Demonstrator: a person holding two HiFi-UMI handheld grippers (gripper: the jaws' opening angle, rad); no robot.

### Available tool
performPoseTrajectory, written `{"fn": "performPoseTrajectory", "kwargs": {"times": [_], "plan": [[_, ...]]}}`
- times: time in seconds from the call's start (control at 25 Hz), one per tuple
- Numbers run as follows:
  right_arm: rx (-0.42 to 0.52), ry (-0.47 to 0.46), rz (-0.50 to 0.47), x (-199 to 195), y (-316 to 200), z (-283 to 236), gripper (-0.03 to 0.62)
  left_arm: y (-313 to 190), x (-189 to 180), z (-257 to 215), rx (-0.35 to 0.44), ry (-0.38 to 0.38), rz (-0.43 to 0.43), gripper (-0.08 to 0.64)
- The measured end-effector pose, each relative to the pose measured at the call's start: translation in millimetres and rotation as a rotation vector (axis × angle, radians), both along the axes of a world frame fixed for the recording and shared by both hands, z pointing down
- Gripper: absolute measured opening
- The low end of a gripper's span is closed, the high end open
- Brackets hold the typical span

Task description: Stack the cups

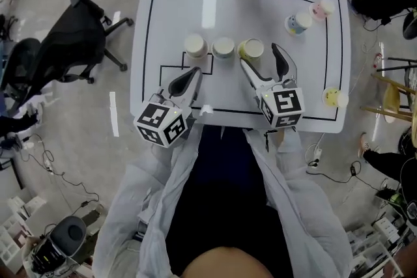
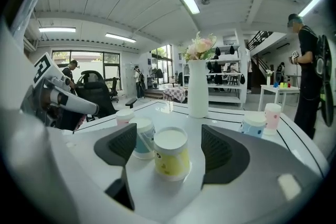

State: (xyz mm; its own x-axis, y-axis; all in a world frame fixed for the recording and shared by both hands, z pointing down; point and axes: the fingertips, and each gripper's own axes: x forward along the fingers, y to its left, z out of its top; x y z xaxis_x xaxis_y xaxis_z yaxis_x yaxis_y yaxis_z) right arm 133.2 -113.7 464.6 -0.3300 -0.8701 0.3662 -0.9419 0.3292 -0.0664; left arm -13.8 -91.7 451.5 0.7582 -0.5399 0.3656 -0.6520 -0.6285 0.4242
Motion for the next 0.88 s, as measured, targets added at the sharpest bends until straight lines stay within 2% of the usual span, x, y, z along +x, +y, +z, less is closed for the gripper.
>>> {"fn": "performPoseTrajectory", "kwargs": {"times": [0.4,0.88], "plan": [[0.035,0.063,0.130,15.9,40.2,-41.6,0.385,17.9,33.5,-30.7,0.040,0.087,0.194,-0.003],[0.042,0.109,0.361,97.9,102.8,-48.3,0.385,48.1,106.3,-27.6,0.029,0.106,0.388,-0.003]]}}
